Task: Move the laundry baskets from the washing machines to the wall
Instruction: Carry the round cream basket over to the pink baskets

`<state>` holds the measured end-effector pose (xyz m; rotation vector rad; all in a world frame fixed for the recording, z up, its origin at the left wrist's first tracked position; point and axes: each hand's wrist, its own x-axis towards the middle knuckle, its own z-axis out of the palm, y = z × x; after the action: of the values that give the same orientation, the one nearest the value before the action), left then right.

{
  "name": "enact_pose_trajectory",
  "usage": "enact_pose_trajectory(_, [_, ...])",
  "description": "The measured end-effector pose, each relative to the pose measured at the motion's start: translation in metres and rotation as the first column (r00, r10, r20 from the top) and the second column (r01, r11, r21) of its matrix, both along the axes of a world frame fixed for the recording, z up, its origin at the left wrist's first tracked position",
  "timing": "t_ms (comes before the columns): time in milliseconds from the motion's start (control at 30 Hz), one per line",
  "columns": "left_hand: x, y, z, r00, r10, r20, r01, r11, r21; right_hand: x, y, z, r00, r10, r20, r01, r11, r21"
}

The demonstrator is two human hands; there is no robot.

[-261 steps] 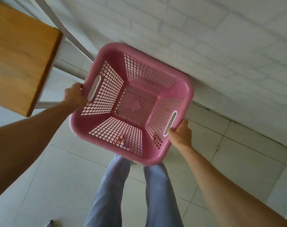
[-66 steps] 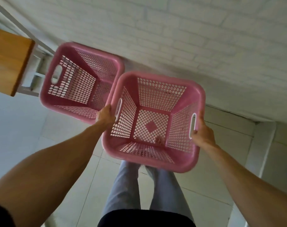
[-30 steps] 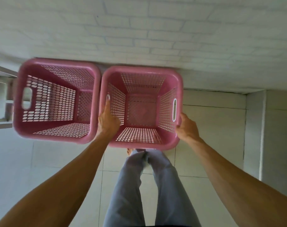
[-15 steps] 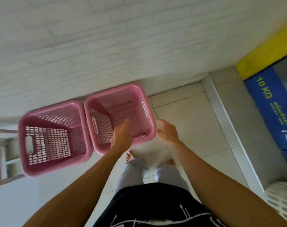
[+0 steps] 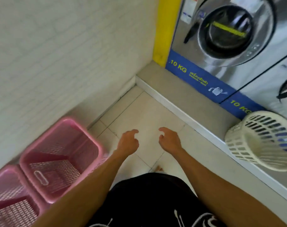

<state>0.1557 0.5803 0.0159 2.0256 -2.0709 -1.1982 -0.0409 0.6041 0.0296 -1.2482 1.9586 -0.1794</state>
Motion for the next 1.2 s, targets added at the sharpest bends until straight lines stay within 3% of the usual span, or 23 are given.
enact_pose_trajectory(200, [-0.147, -0.014, 0.0, 0.956, -0.292, -0.028, 0.291, 0.956, -0.047, -0.135, 0.028, 0.004, 0.967, -0.252, -0.042, 0.251, 0.967, -0.037])
enact_pose_trajectory(500, [-0.317, -0.024, 0.01, 0.765, -0.644, 0.013, 0.643, 0.764, -0.041, -0.271, 0.091, 0.007, 0.831, -0.546, -0.107, 0.544, 0.838, -0.043])
enact_pose_trajectory(833, [-0.495, -0.029, 0.005, 0.569, -0.822, -0.017, 0.822, 0.569, -0.02, -0.409, 0.147, 0.012, 0.603, -0.783, -0.155, 0.791, 0.612, -0.015])
enact_pose_trajectory(1000, [-0.577, -0.048, -0.005, 0.5, -0.866, 0.009, 0.865, 0.5, 0.033, -0.476, 0.156, 0.009, 0.557, -0.808, -0.189, 0.83, 0.548, 0.104])
enact_pose_trajectory(1200, [-0.649, -0.063, -0.011, 0.444, -0.895, 0.055, 0.891, 0.447, 0.078, -0.542, 0.157, 0.007, 0.49, -0.849, -0.199, 0.872, 0.474, 0.123])
